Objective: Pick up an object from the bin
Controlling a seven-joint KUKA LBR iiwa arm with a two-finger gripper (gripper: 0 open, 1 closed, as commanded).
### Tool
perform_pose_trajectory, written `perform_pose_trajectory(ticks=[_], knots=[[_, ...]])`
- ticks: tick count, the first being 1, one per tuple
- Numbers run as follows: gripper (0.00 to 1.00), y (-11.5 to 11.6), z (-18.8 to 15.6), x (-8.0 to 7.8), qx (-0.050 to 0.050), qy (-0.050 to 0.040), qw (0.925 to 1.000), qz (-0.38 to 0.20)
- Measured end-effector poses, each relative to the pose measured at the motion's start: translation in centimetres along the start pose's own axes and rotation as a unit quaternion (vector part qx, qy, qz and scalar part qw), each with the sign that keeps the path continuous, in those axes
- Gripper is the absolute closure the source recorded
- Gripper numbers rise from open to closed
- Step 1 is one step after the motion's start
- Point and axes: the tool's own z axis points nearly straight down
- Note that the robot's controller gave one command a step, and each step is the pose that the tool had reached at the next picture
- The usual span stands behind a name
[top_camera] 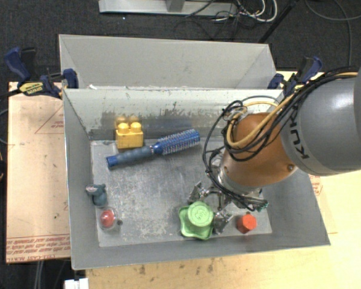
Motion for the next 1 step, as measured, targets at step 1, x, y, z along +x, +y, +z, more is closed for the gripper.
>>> perform_pose_trajectory(ticks=[1], knots=[[1.0,-0.1,-3.93,-0.26,-0.005,0.0066,1.0,0.001]])
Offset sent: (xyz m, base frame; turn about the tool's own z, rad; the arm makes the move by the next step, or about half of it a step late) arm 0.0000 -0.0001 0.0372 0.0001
